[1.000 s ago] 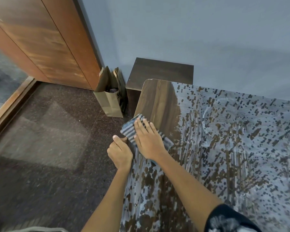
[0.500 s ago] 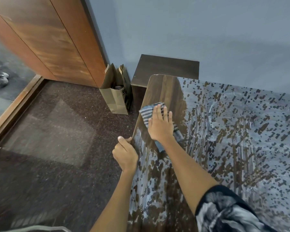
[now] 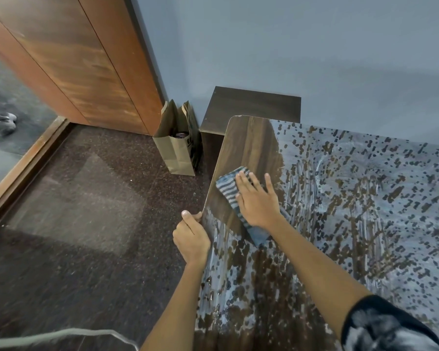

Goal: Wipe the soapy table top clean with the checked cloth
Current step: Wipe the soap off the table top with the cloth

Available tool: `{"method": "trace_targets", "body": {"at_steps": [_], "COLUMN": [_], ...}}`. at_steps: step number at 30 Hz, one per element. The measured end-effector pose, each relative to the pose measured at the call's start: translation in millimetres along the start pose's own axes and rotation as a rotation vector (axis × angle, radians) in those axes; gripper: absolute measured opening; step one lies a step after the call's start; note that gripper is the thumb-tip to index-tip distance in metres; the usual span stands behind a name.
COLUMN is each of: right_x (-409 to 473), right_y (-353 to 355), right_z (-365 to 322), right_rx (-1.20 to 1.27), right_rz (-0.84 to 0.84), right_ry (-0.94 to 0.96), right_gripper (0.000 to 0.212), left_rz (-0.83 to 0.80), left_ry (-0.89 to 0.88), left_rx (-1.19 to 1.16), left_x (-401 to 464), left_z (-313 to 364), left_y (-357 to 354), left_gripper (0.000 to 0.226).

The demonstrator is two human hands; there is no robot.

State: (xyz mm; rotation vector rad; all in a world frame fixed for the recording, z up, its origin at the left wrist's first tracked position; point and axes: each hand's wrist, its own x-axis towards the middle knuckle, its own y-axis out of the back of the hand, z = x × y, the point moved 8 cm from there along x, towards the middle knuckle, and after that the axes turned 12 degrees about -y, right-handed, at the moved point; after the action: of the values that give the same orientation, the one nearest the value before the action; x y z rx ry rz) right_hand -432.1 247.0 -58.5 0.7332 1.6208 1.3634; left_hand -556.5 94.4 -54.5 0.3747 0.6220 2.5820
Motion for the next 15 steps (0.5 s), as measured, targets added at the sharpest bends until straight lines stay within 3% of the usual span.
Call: {"method": "trace_targets", "body": {"at_steps": [5,11,15], "right_x": [17.9,-20.4,-43.8], "right_y": [-6.2,-10.1,-16.2], "right_z": [-29.1,-69.5,-40.3], "right_rx": [0.239,0.159,0.156], "right_rz": [-0.165,-0.122,-0.081], "right_ry": [-0.214,0.209,0.32], "right_gripper": [0.057,0.053,0.051], "left_rz": [-0.025,-0.038,-0.07], "left_ry": [0.026,0.033,0.014], "left_rx": [0.045,0.066,0.078], "left_x": [-6.7,-8.6,-8.7], "left_z": [2.4,0.7,-0.1], "left_y": [6.5,9.8,11.5], "left_gripper": [0.052,0.054,0.059]}}
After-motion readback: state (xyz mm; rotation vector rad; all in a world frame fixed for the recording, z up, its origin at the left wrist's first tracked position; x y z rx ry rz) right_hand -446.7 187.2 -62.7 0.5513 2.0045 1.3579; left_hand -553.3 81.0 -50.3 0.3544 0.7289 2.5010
